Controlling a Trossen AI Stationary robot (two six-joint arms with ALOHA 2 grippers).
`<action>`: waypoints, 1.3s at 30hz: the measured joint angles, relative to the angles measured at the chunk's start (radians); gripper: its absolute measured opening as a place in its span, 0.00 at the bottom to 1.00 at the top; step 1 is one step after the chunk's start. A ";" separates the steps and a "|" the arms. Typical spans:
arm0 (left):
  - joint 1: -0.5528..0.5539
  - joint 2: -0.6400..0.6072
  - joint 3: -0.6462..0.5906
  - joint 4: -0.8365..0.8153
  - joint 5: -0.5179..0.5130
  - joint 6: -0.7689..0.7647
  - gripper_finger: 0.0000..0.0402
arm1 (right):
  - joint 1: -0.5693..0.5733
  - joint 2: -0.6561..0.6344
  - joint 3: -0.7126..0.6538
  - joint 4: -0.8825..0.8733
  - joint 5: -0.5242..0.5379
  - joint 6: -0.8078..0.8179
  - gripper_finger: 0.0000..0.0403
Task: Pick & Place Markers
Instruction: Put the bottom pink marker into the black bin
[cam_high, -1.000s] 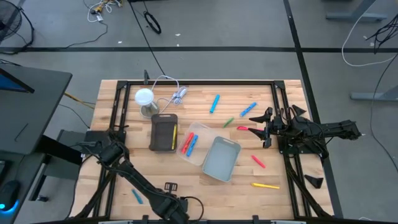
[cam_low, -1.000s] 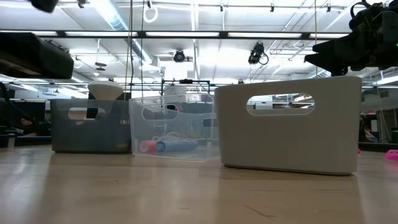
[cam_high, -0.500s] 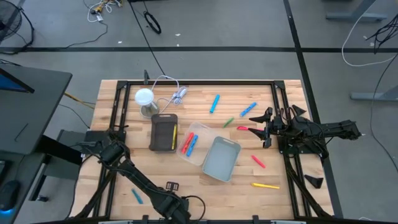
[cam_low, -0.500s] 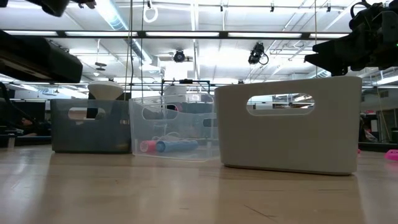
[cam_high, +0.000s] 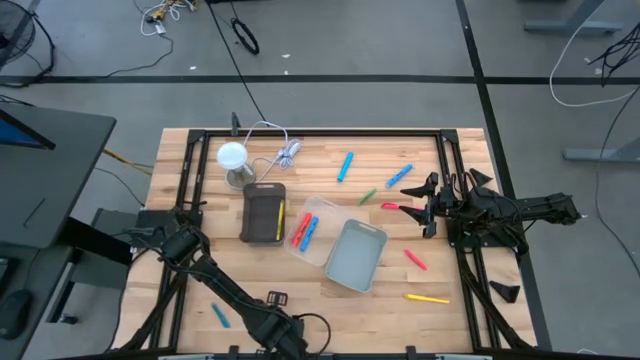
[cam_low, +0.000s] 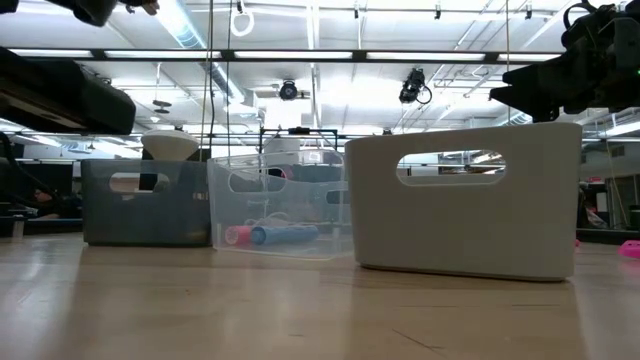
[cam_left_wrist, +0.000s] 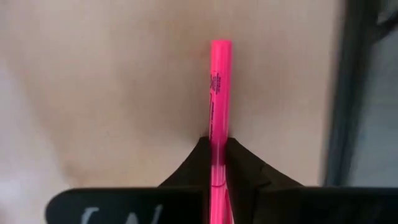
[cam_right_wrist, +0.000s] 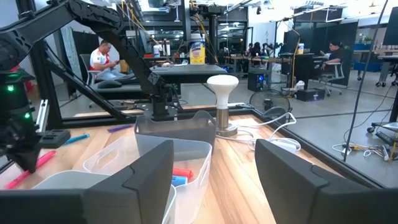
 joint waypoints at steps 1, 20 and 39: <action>0.001 -0.002 -0.001 -0.018 -0.002 0.000 0.06 | 0.000 0.000 0.000 0.000 0.000 0.000 0.57; 0.069 -0.203 -0.001 -0.226 -0.098 0.146 0.07 | 0.000 0.000 0.000 0.000 0.000 0.000 0.57; 0.077 -0.371 0.000 -0.381 -0.118 0.690 0.08 | 0.000 0.000 0.000 0.000 0.000 0.000 0.57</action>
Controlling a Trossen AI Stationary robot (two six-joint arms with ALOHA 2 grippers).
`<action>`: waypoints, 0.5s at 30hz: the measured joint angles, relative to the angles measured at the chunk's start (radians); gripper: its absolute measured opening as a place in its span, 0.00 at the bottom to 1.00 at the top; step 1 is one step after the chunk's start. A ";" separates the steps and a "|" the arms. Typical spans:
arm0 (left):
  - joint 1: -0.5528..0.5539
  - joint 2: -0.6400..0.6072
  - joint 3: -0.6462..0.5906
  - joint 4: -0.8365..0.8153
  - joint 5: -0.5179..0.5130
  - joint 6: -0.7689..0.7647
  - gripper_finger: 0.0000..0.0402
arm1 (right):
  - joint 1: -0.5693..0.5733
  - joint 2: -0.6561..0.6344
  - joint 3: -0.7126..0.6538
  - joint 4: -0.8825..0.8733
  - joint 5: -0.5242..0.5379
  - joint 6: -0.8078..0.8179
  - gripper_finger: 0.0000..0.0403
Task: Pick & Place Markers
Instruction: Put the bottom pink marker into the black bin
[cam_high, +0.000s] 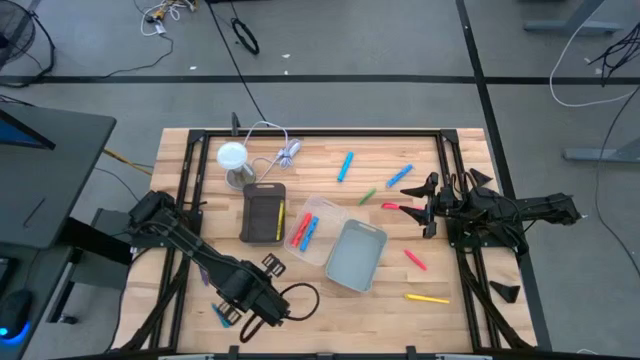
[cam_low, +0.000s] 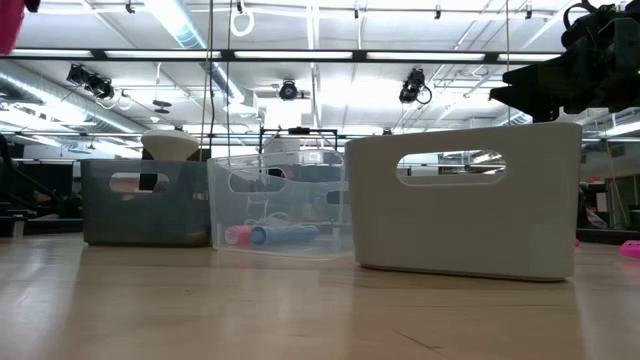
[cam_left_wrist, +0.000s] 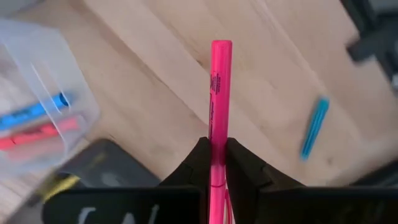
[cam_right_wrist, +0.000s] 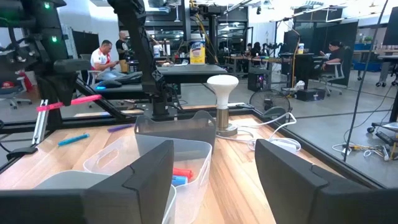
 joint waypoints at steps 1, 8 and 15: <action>-0.002 -0.004 0.000 -0.008 -0.001 0.045 0.08 | 0.000 0.000 0.000 0.000 0.000 0.000 0.57; -0.042 -0.006 0.000 -0.044 -0.028 0.313 0.08 | 0.000 0.000 0.000 0.000 0.000 0.000 0.57; -0.055 -0.007 0.000 -0.043 -0.037 0.542 0.06 | 0.000 0.000 0.000 0.000 0.000 0.000 0.57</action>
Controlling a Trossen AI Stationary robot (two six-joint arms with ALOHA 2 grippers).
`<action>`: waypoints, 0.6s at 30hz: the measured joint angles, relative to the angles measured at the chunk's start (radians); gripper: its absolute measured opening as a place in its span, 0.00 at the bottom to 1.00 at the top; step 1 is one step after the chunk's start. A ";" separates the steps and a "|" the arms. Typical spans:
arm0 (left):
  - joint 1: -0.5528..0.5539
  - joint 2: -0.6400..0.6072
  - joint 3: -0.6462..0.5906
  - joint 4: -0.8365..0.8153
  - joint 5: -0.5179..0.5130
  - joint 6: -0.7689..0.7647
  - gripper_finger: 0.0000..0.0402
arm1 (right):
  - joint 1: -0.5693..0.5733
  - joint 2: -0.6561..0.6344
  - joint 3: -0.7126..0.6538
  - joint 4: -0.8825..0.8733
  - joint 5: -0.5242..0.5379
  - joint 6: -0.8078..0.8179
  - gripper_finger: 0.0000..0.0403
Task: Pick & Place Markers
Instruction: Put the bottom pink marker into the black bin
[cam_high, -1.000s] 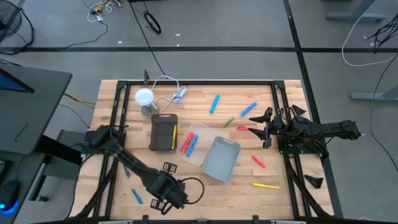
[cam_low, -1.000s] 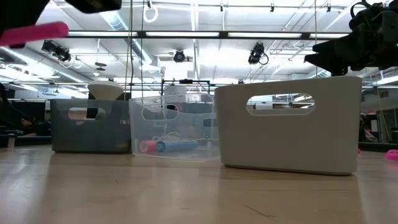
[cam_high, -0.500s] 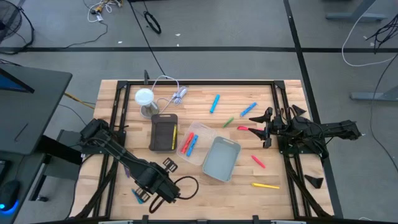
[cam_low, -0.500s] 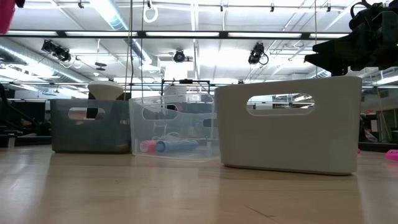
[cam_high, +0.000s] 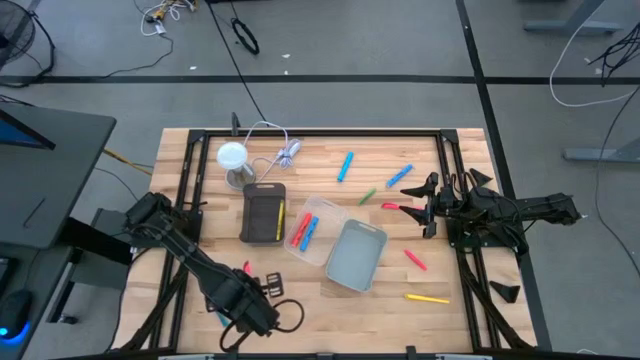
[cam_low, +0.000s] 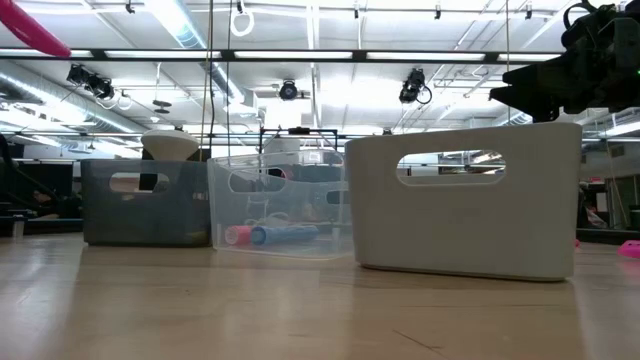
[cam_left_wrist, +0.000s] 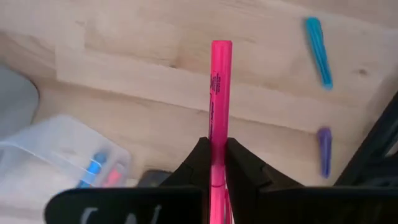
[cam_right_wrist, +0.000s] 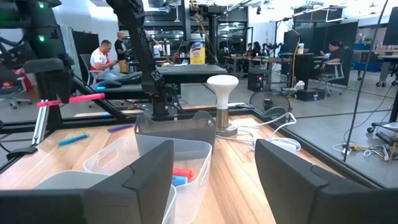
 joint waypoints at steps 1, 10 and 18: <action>0.000 -0.002 0.000 0.000 0.000 0.025 0.06 | 0.000 0.000 0.000 0.000 0.000 0.000 0.57; 0.091 -0.020 0.000 -0.001 -0.013 0.257 0.06 | 0.000 0.000 0.000 0.000 0.000 0.000 0.57; 0.217 -0.115 -0.180 0.091 -0.053 0.405 0.06 | 0.000 0.000 0.000 0.000 0.000 0.000 0.57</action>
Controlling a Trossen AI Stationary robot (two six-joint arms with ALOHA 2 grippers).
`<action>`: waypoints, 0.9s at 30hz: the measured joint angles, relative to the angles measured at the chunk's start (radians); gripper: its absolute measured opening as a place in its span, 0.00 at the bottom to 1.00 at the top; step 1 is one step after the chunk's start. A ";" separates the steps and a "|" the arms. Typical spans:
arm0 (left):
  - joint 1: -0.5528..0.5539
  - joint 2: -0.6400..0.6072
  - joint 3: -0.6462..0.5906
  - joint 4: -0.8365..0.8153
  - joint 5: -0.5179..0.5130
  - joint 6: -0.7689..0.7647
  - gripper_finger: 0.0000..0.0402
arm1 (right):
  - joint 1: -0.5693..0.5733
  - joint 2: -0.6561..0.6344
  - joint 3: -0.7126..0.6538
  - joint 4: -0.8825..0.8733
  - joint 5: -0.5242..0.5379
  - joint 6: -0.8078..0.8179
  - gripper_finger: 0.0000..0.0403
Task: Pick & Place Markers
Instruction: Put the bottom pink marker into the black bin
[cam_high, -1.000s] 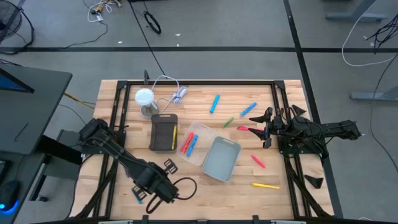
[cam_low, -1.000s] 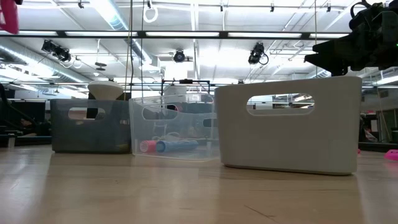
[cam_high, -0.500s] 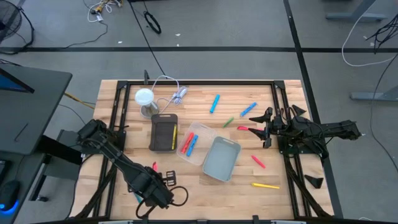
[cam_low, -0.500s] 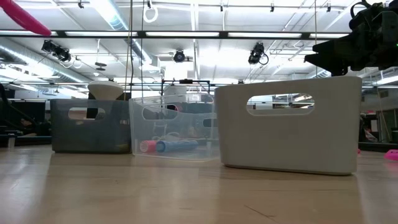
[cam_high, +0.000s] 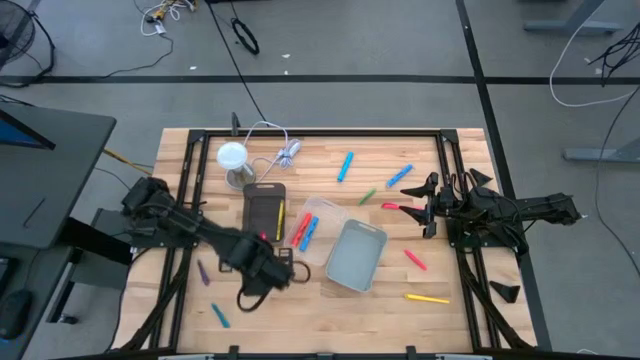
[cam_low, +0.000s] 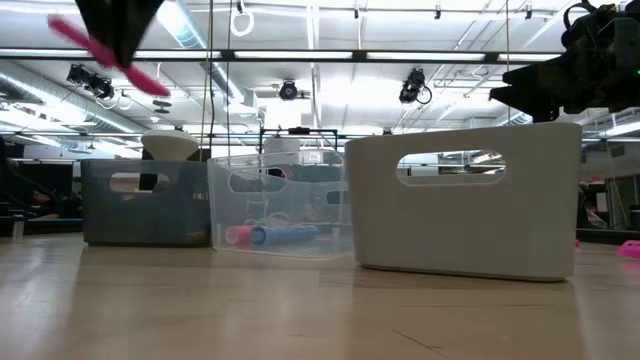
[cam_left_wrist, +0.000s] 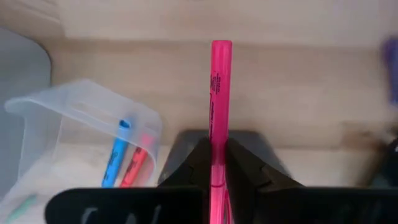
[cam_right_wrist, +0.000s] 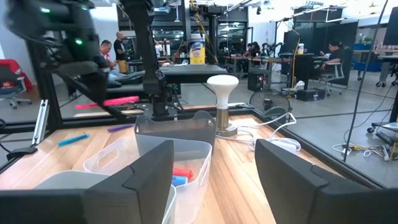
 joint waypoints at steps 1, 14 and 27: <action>0.018 -0.016 -0.026 0.017 -0.001 0.034 0.06 | 0.000 0.000 0.000 0.000 0.000 0.000 0.57; 0.312 -0.059 -0.134 0.140 -0.042 0.342 0.07 | 0.000 0.000 0.000 0.000 0.000 0.000 0.57; 0.480 -0.048 -0.135 0.185 -0.040 0.434 0.07 | 0.000 0.000 0.000 0.000 0.000 0.000 0.57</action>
